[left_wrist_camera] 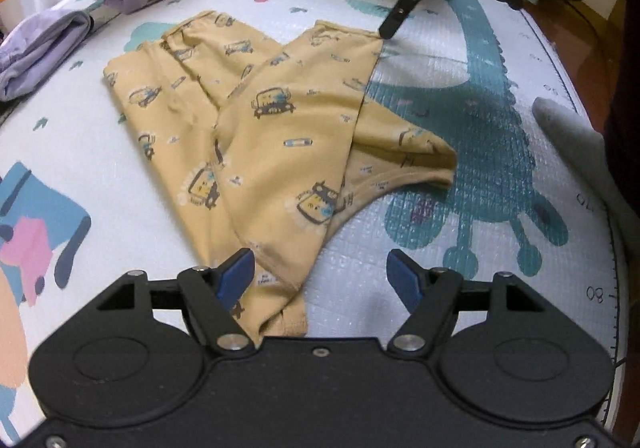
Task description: Fold clothes
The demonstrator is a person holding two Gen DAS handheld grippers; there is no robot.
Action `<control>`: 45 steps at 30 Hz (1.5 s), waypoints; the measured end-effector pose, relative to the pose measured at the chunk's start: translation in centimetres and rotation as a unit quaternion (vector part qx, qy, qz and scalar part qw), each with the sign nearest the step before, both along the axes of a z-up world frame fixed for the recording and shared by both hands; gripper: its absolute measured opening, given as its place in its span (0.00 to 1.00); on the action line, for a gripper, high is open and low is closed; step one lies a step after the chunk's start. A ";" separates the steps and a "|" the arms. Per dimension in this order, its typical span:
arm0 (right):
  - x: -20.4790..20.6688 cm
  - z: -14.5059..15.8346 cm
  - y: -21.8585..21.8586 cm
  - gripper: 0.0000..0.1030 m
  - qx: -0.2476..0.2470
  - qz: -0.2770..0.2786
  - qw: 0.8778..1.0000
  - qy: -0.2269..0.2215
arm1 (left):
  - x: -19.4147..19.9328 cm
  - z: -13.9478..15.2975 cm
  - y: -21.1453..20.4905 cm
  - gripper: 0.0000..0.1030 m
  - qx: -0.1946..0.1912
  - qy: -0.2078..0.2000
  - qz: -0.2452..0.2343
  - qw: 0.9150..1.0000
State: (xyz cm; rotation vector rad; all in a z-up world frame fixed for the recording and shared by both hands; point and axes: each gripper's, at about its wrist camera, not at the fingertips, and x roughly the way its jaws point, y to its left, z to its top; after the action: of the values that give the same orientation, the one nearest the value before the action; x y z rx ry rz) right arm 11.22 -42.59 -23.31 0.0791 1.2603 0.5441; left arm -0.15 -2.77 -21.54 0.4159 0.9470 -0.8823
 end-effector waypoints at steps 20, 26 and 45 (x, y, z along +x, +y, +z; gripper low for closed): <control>1.7 1.6 -2.4 0.04 0.123 -0.128 0.984 0.031 | -1.1 -0.4 -0.5 0.76 0.011 -0.033 -0.021 0.999; 5.1 5.1 0.2 0.04 0.205 -0.136 0.969 0.040 | -1.5 -1.1 -0.4 0.76 0.018 -0.039 -0.030 0.999; 16.6 6.1 15.8 0.04 0.159 -0.041 0.986 0.031 | 0.7 -0.8 2.6 0.76 -0.092 0.049 0.071 0.992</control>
State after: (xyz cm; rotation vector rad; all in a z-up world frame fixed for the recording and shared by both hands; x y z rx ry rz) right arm 27.79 -26.77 -17.25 0.4167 1.2155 0.6732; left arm 0.52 -0.14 -22.34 0.1456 0.9637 -0.8570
